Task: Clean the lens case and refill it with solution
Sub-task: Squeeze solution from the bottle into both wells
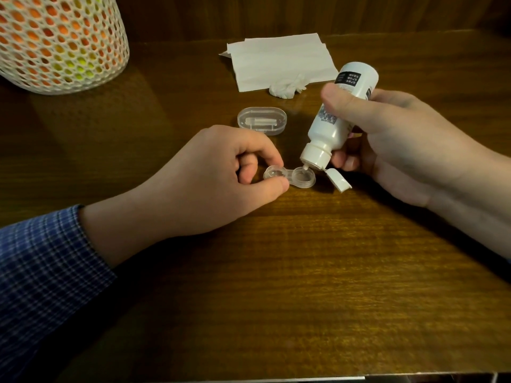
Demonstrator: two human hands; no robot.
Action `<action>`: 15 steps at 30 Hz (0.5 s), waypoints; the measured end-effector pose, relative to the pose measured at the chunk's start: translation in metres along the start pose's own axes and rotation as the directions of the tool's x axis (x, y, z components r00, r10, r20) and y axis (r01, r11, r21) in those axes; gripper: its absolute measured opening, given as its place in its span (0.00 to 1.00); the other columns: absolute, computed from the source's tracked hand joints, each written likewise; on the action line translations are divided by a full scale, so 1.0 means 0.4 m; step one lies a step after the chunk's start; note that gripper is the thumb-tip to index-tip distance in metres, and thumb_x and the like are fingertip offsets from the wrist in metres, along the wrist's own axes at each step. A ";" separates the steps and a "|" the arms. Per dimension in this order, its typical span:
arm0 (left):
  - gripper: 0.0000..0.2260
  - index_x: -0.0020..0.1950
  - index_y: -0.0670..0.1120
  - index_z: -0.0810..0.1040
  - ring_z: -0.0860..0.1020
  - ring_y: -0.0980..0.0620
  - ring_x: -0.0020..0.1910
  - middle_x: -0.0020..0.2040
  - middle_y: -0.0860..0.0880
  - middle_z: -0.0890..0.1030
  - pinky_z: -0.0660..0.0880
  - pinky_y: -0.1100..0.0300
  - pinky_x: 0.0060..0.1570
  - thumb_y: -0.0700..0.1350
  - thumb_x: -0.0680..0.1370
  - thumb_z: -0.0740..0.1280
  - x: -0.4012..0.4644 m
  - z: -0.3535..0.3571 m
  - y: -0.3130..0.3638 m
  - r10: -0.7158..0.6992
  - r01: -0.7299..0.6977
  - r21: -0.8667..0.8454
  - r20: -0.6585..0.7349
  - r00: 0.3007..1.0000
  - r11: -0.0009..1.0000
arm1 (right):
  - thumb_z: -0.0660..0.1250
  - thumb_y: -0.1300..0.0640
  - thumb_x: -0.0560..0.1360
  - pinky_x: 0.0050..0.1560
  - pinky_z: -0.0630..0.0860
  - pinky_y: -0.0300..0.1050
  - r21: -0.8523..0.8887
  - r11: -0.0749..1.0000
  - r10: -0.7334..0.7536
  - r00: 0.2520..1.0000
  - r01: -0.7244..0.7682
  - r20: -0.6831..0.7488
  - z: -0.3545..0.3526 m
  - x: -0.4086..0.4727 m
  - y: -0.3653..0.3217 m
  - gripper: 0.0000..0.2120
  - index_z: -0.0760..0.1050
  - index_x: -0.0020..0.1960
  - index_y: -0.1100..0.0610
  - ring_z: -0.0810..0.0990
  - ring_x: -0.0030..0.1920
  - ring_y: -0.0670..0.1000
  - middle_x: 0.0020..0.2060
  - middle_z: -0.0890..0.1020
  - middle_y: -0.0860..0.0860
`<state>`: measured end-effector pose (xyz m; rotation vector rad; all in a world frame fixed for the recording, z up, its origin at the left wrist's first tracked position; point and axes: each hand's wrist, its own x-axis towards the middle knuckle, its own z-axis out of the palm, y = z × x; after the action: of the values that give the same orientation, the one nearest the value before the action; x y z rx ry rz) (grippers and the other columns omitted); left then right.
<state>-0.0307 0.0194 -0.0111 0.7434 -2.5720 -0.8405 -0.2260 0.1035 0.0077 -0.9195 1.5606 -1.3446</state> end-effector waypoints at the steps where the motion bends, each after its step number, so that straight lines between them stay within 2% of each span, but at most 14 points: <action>1: 0.11 0.52 0.56 0.83 0.78 0.49 0.35 0.33 0.51 0.79 0.76 0.60 0.37 0.57 0.73 0.70 0.000 -0.001 0.000 -0.001 0.001 -0.001 0.001 1.000 1.000 | 0.69 0.46 0.79 0.25 0.72 0.36 0.013 1.000 0.000 1.000 0.000 -0.007 0.000 0.001 -0.001 0.12 0.77 0.53 0.55 0.77 0.26 0.45 0.30 0.85 0.47; 7: 0.14 0.50 0.56 0.82 0.79 0.48 0.34 0.33 0.51 0.79 0.76 0.54 0.37 0.62 0.70 0.70 -0.004 -0.004 0.005 -0.012 0.012 0.005 0.000 1.000 1.000 | 0.70 0.44 0.78 0.25 0.73 0.38 0.169 0.984 0.071 0.995 -0.058 -0.072 -0.007 0.011 -0.012 0.17 0.74 0.52 0.58 0.76 0.26 0.47 0.27 0.82 0.49; 12: 0.21 0.45 0.56 0.79 0.78 0.53 0.35 0.37 0.55 0.79 0.75 0.66 0.37 0.71 0.64 0.67 -0.015 -0.008 0.013 -0.006 0.006 0.092 -0.001 1.000 0.996 | 0.71 0.44 0.77 0.24 0.72 0.38 0.226 0.971 0.098 0.992 -0.079 -0.076 -0.014 0.012 -0.013 0.18 0.74 0.54 0.57 0.76 0.25 0.46 0.26 0.82 0.49; 13: 0.21 0.44 0.56 0.79 0.78 0.52 0.36 0.38 0.55 0.79 0.75 0.66 0.37 0.72 0.64 0.67 -0.018 -0.009 0.014 0.003 -0.004 0.087 0.006 1.000 0.996 | 0.71 0.44 0.77 0.24 0.72 0.38 0.230 0.970 0.099 0.992 -0.079 -0.077 -0.015 0.012 -0.012 0.17 0.74 0.54 0.57 0.76 0.25 0.47 0.26 0.82 0.49; 15: 0.18 0.45 0.56 0.80 0.79 0.51 0.37 0.38 0.53 0.79 0.76 0.61 0.39 0.69 0.68 0.68 -0.025 -0.013 0.017 0.035 -0.037 0.043 0.037 0.999 0.998 | 0.72 0.44 0.77 0.24 0.72 0.38 0.234 0.969 0.099 0.992 -0.077 -0.080 -0.018 0.013 -0.012 0.17 0.74 0.54 0.57 0.77 0.26 0.47 0.27 0.83 0.50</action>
<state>-0.0228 0.0277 -0.0044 0.6987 -2.6358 -0.7957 -0.2345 0.1003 0.0122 -0.6461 1.4576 -1.4855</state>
